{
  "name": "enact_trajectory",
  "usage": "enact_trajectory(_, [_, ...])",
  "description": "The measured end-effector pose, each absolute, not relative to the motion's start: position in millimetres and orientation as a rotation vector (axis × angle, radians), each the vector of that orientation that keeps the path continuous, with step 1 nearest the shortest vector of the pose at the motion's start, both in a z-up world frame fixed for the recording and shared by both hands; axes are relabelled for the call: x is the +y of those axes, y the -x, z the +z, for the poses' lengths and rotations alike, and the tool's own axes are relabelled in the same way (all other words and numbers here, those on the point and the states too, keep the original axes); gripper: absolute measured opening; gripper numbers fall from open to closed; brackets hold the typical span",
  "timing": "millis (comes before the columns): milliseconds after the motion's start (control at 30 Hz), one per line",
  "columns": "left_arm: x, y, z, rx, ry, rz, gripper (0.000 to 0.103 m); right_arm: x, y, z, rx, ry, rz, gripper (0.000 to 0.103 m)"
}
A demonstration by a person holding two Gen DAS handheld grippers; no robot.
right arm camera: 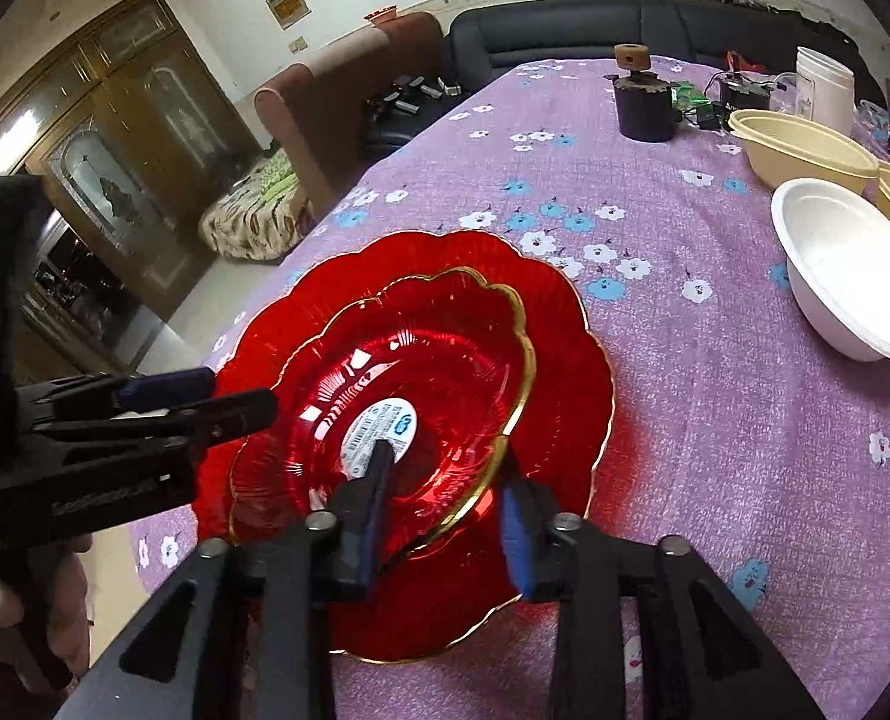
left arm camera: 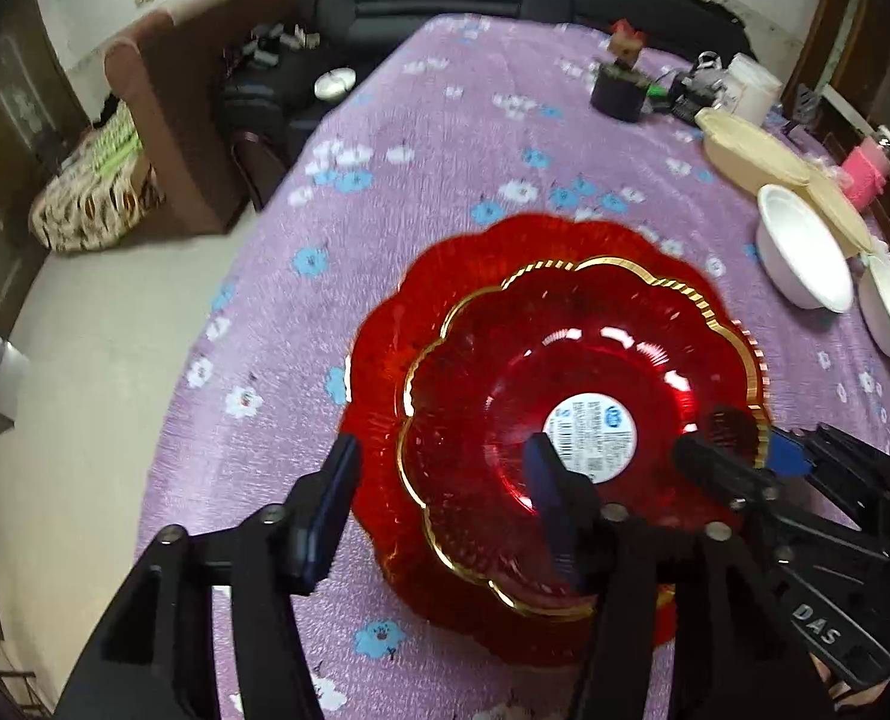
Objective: Organize plates and bowls
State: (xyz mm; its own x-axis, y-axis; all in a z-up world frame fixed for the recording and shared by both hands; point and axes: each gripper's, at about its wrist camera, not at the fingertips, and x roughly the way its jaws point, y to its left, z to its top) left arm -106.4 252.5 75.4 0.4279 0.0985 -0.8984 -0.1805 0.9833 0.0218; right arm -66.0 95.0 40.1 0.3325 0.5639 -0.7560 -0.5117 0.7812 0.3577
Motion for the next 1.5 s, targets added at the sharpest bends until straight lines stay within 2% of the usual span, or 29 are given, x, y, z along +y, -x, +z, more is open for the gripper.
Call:
enact_trajectory(133, [255,126,93,1.046,0.089,0.162,0.065,92,75,42,0.999,-0.052,0.703,0.047])
enact_trajectory(300, [265,143,96,1.014,0.155,0.158,0.067,91,79,45,0.989,-0.039,0.709,0.051])
enact_trajectory(500, [278,162,88,1.002,0.231,0.165,0.067,85,86,53,1.007,-0.009,0.73,0.051])
enact_trajectory(667, [289,176,79,0.998,0.268,0.179,0.071,39,91,72,0.944,-0.023,0.678,0.051])
enact_trajectory(800, [290,178,68,0.999,0.31,0.157,0.071,22,82,62,0.991,-0.05,0.663,0.05])
enact_trajectory(833, [289,177,64,1.004,0.319,0.149,0.071,22,80,55,1.017,-0.063,0.667,0.049])
enact_trajectory(900, [284,173,56,1.021,0.327,0.133,0.072,26,77,44,1.067,-0.103,0.695,0.031])
enact_trajectory(1067, [273,160,42,1.063,0.315,0.104,0.071,38,73,38,1.076,-0.169,0.752,0.017])
enact_trajectory(1500, [272,98,37,1.087,0.374,0.149,0.071,49,40,36,1.034,-0.158,0.657,0.018])
